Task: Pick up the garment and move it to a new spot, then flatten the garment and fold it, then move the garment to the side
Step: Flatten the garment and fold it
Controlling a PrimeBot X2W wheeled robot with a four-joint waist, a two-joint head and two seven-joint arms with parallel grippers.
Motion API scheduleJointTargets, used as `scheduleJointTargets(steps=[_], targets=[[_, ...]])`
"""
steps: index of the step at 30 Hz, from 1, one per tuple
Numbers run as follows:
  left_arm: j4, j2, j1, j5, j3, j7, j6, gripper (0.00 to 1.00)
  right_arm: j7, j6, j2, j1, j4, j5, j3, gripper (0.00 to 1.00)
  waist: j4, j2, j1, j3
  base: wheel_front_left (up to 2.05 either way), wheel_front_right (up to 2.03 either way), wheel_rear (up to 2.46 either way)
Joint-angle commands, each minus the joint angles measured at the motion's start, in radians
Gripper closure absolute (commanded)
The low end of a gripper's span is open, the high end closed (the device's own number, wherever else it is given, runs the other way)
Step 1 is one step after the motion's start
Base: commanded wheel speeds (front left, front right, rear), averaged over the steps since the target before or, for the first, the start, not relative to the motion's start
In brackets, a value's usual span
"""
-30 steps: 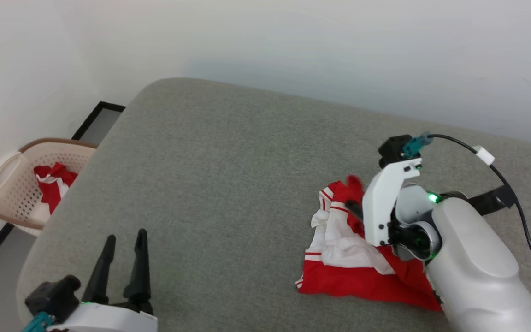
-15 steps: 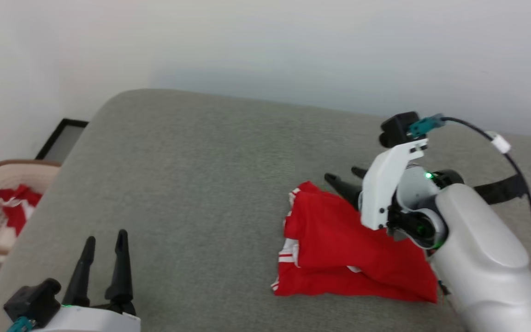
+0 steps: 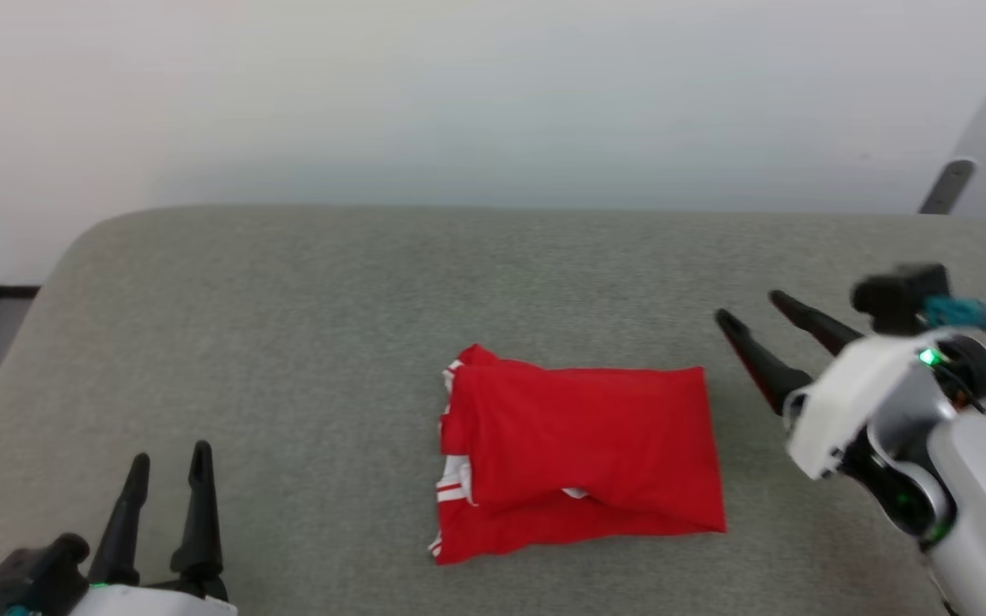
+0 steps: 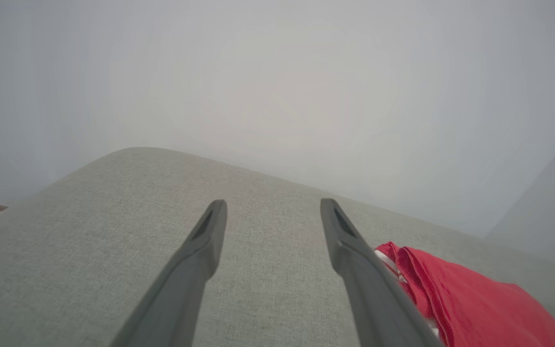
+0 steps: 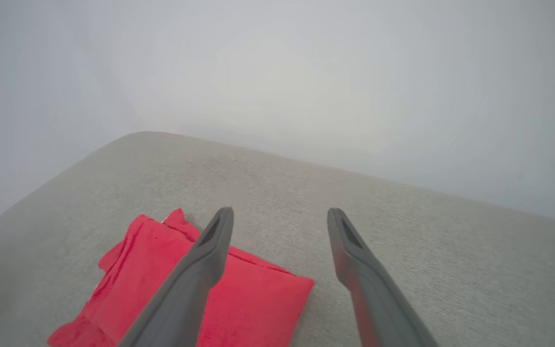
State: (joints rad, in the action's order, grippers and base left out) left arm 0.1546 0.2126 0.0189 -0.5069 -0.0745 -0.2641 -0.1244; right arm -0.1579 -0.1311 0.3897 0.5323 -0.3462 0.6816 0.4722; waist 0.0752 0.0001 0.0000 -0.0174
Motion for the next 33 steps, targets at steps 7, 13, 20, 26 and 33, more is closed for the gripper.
scheduleJointTargets(steps=[7, 13, 20, 26, 33], targets=[[0.005, 0.004, 0.029, 0.026, -0.01, 0.0, -0.001, 0.0, 0.162, 0.001, 0.074, -0.102, 0.04, -0.035, -0.031, 0.0, -0.067, -0.0001, 0.0, 0.016, 0.0, 0.0, 0.0], [0.019, 0.009, 0.04, 0.052, -0.015, 0.0, -0.002, 0.0, 0.249, 0.001, 0.116, -0.18, 0.051, -0.042, -0.065, 0.0, -0.081, -0.0001, 0.0, 0.024, 0.0, 0.0, 0.0], [0.029, 0.011, 0.047, 0.071, -0.035, 0.0, -0.004, 0.0, 0.315, 0.001, 0.126, -0.248, 0.058, -0.073, -0.119, 0.0, -0.08, -0.0001, 0.0, 0.03, 0.0, 0.0, 0.0], [0.033, 0.018, 0.053, 0.088, -0.045, 0.0, -0.006, 0.0, 0.35, 0.001, 0.114, -0.311, 0.062, -0.107, -0.194, 0.0, -0.064, -0.0001, 0.0, 0.041, 0.0, 0.0, 0.0], [0.031, 0.028, 0.057, 0.11, -0.042, 0.0, -0.007, 0.0, 0.349, 0.001, 0.088, -0.378, 0.081, -0.141, -0.256, 0.0, -0.062, -0.0001, 0.0, 0.049, 0.0, 0.0, 0.0]])
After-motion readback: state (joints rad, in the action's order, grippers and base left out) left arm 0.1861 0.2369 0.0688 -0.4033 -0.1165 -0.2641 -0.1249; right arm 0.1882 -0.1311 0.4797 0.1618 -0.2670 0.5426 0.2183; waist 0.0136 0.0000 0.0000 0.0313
